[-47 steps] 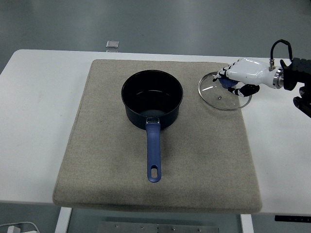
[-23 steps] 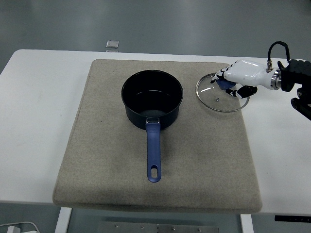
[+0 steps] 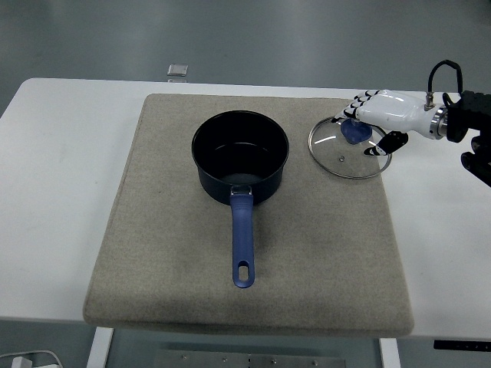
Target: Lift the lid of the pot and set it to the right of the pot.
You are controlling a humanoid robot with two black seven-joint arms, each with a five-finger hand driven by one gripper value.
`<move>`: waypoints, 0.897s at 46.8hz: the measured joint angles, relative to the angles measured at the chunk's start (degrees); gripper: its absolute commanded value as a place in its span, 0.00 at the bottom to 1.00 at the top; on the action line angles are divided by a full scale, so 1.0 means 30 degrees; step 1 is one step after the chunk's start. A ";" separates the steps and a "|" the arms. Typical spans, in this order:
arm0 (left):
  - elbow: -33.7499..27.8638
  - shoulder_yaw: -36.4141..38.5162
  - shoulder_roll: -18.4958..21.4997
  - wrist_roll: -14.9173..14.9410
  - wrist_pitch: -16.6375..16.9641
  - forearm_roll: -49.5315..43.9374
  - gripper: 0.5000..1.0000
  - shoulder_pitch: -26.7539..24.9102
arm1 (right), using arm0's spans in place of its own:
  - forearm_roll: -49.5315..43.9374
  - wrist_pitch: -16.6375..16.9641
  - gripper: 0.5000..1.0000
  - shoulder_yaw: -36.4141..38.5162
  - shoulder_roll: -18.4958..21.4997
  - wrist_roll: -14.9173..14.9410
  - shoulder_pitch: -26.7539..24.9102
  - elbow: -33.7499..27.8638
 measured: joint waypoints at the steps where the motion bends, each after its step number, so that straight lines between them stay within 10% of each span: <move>1: 0.0000 0.0000 0.0000 0.0000 0.0000 0.0000 1.00 -0.0001 | 0.0000 0.0008 0.80 0.0004 -0.0010 0.0001 0.0010 0.0000; 42: 0.0000 0.0001 0.0000 0.0000 0.0001 -0.0004 1.00 0.0000 | -0.0058 0.1161 0.80 -0.0016 -0.0405 0.0001 0.2891 -0.0003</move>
